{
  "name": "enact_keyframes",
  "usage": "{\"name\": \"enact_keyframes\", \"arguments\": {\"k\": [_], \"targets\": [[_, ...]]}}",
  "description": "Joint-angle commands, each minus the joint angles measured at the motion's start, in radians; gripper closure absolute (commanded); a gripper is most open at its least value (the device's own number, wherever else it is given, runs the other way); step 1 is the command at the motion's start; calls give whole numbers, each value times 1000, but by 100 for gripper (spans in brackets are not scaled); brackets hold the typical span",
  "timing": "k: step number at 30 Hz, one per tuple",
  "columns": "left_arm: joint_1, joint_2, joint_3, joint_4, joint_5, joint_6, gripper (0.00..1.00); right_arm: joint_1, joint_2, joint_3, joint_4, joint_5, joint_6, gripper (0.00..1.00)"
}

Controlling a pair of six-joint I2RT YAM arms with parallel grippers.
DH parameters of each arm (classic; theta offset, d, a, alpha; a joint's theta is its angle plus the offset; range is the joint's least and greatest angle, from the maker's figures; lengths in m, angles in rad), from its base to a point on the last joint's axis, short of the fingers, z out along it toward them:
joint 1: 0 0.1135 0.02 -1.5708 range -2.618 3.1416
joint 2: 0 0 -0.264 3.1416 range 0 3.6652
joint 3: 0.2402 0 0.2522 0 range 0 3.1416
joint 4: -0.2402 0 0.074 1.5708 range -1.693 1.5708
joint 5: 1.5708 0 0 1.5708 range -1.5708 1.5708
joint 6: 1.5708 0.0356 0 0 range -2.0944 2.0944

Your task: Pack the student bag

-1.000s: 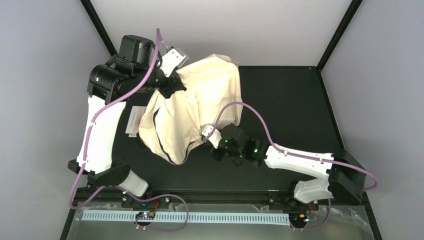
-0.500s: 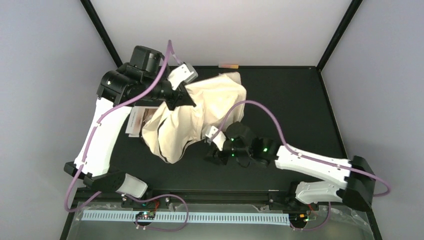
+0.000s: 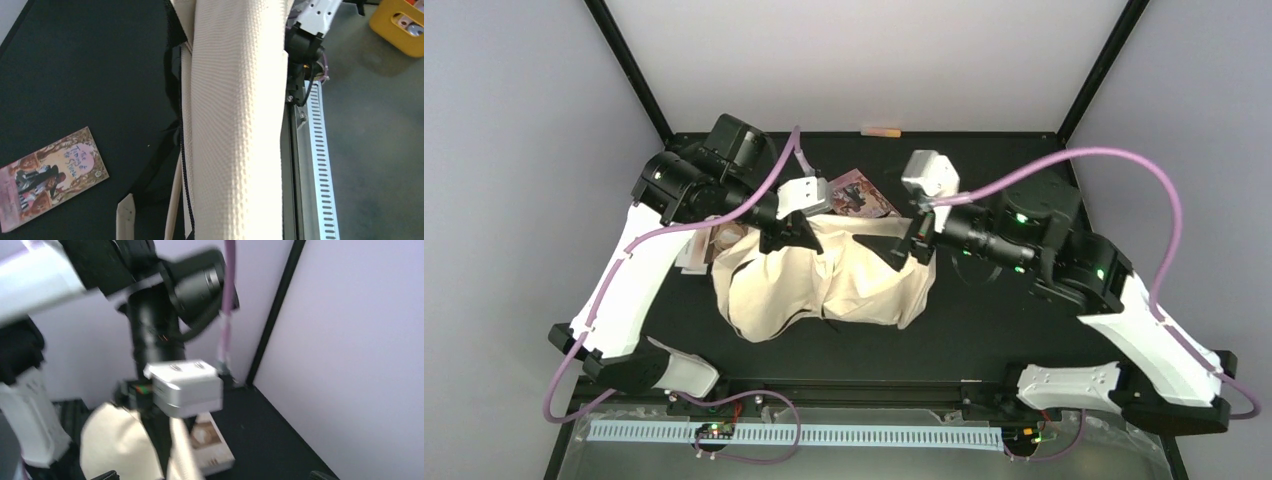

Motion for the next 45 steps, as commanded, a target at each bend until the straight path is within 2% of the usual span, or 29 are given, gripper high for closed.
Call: {"name": "enact_keyframes", "arguments": {"k": [1, 4, 8, 9, 10, 11, 14, 15, 16, 17, 18, 19, 20, 23, 27, 33, 37, 42, 45], "targets": [[-5, -56, 63, -10, 130, 142, 98, -53, 131, 111, -336, -64, -159, 0], [-5, -61, 47, -21, 131, 162, 98, -56, 186, 169, -446, -198, -219, 0], [-8, -68, 20, -15, 119, 170, 98, -55, 249, 185, -491, -176, -220, 0], [-8, -68, 18, -15, 119, 170, 99, -55, 272, 189, -501, -160, -214, 2], [-8, -72, 17, -15, 124, 171, 99, -55, 287, 193, -511, -144, -206, 8], [-8, -74, 14, -20, 134, 173, 98, -55, 296, 193, -516, -132, -199, 24], [-9, -90, -14, -8, 142, 153, 98, -56, 276, 158, -466, -129, -168, 91], [-8, -101, -30, 6, 134, 136, 97, -56, 255, 130, -431, -128, -154, 99], [-9, -108, -53, 28, 116, 107, 89, -59, 231, 94, -387, -128, -127, 99], [-9, -116, -78, 56, 92, 76, 62, -67, 209, 56, -343, -131, -101, 99], [-7, -124, -107, 93, 53, 37, 28, -86, 193, 19, -301, -138, -62, 99], [-7, -130, -137, 138, -4, -4, 6, -110, 185, -8, -277, -145, -23, 99], [-8, -132, -158, 193, -69, -46, 2, -138, 184, -34, -269, -147, 15, 99], [18, -116, -179, 227, -268, -86, 1, -240, 168, -122, -238, -190, 102, 99], [119, -91, -179, 211, -375, -102, 1, -350, 107, -265, -145, -264, 158, 99], [302, -132, -219, 244, -264, -113, 1, -563, 97, -416, -77, -311, 234, 99], [320, -203, -358, 311, -238, -120, 1, -613, 96, -542, -16, -369, 223, 99], [359, -198, -592, 474, -227, -203, 1, -677, 55, -708, 121, -413, 319, 99], [362, -155, -681, 601, -180, -239, 9, -695, 40, -792, 174, -388, 358, 99]]}}
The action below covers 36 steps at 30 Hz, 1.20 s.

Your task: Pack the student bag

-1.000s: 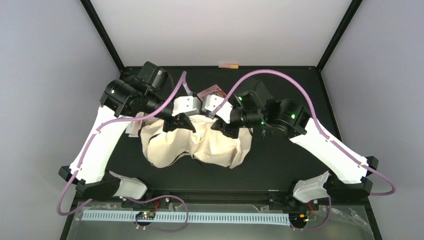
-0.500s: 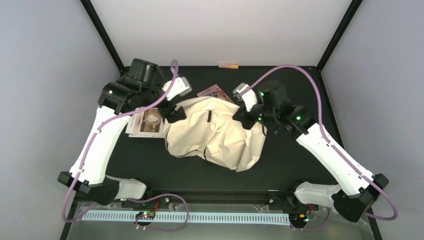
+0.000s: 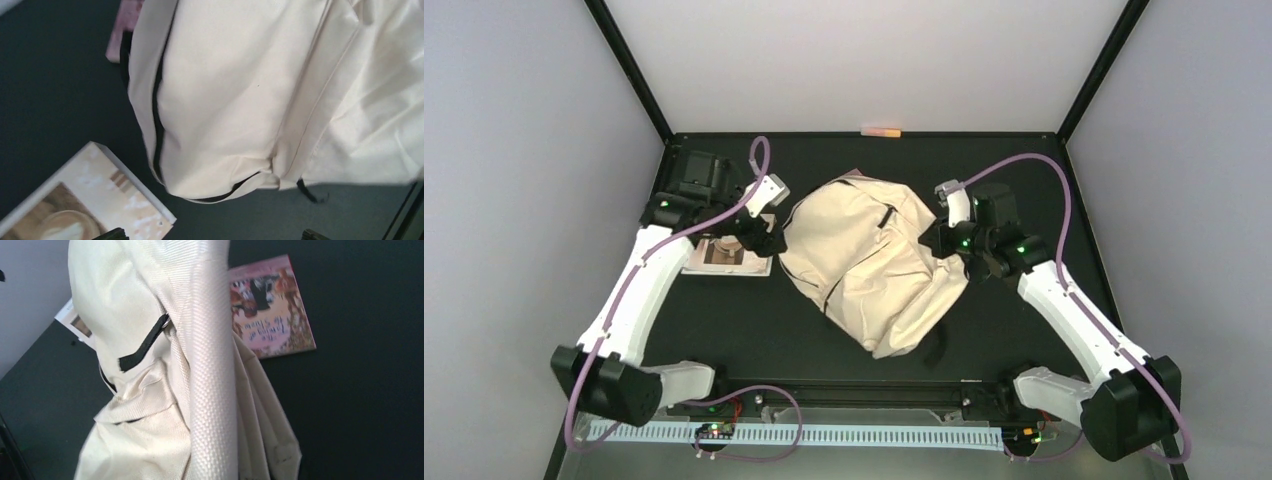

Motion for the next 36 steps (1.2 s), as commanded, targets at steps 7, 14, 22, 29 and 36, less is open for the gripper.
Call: {"name": "enact_keyframes", "arguments": {"k": [7, 14, 22, 29, 36], "targets": [[13, 196, -274, 524, 53, -131, 10, -13, 41, -197, 69, -21, 87, 98], [-28, 208, -251, 598, 189, -104, 31, -12, 95, -183, 70, -93, 62, 99], [-316, 230, -73, 441, 250, -78, 67, 9, -23, -159, 60, -196, -28, 99], [-454, 363, -30, 532, 283, -142, 35, 8, -130, -135, 165, -381, -44, 99], [-462, 407, 48, 564, 76, -143, 47, 7, -139, -48, 151, -451, -63, 99]]}}
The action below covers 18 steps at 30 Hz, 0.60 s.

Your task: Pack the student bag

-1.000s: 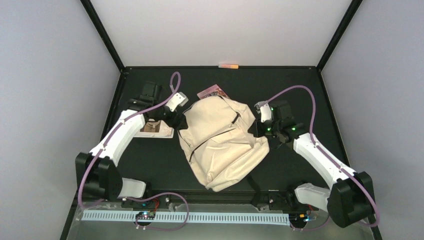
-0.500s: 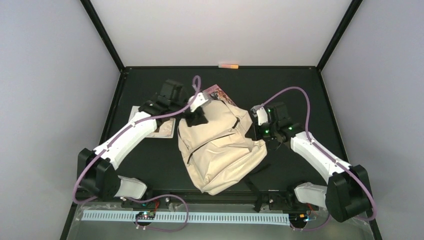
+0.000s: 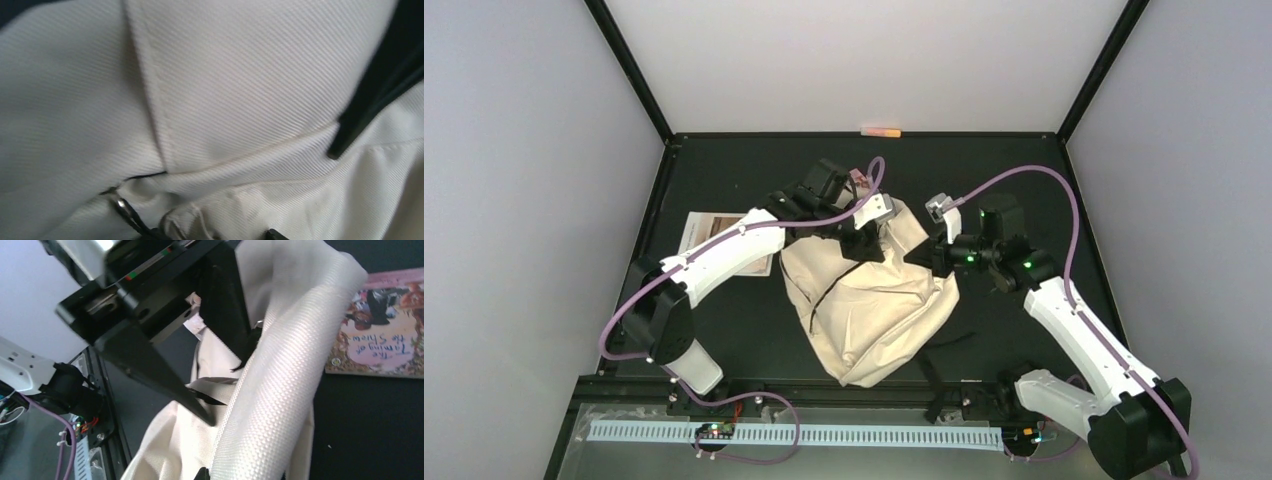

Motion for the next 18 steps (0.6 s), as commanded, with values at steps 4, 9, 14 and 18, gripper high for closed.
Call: {"name": "enact_keyframes", "arguments": {"k": [4, 9, 14, 18], "targets": [[3, 1, 64, 77, -142, -33, 57, 6, -45, 86, 84, -141, -35, 99], [54, -37, 97, 117, -54, -91, 61, 6, -49, 102, 55, -160, -48, 99], [104, -65, 112, 149, 77, -102, 54, 6, -51, 113, 34, -167, -69, 99], [104, -63, 114, 155, 78, -100, 44, 6, -43, 128, 29, -173, -72, 99]]}}
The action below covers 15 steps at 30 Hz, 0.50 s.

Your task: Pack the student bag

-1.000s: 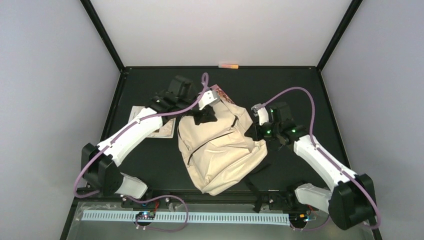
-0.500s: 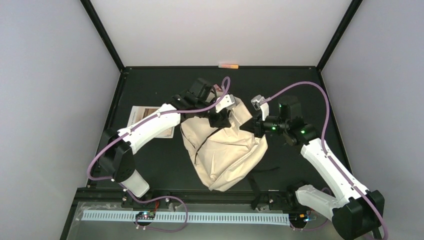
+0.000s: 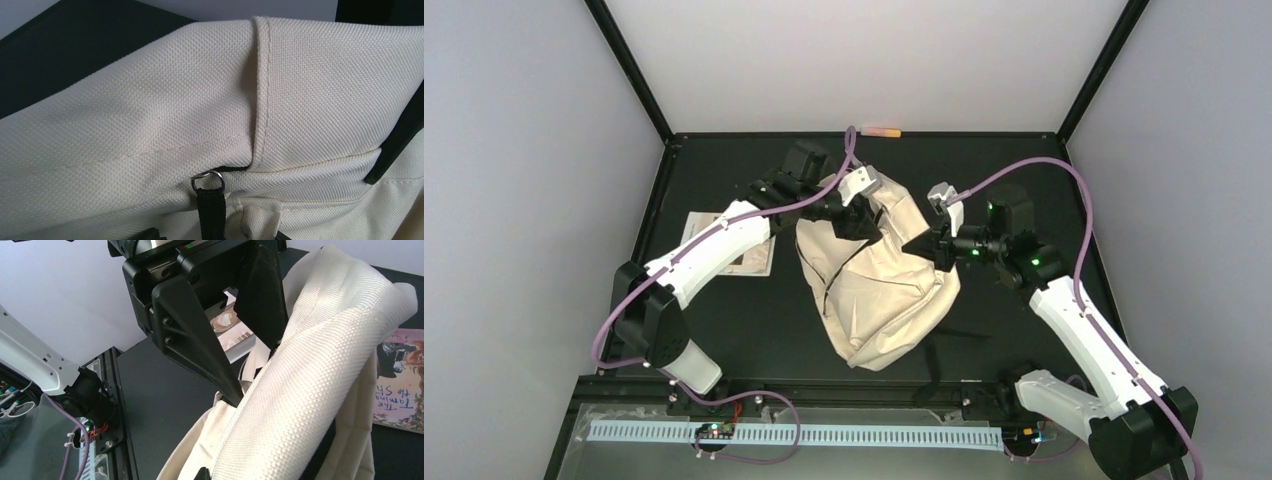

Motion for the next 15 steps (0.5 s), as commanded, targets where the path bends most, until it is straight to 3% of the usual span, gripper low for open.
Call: {"name": "enact_keyframes", "arguments": {"k": [1, 7, 11, 15], "targets": [[18, -32, 57, 93, 9, 2, 44, 7, -26, 49, 22, -102, -24, 99], [27, -32, 138, 51, 27, 4, 47, 7, -33, 54, 7, -96, -36, 99], [27, -19, 144, 82, 45, -46, 33, 7, -35, 54, 8, -98, -37, 99], [25, 4, 145, 33, 49, -37, 40, 7, -46, 55, 2, -87, -45, 99]]}}
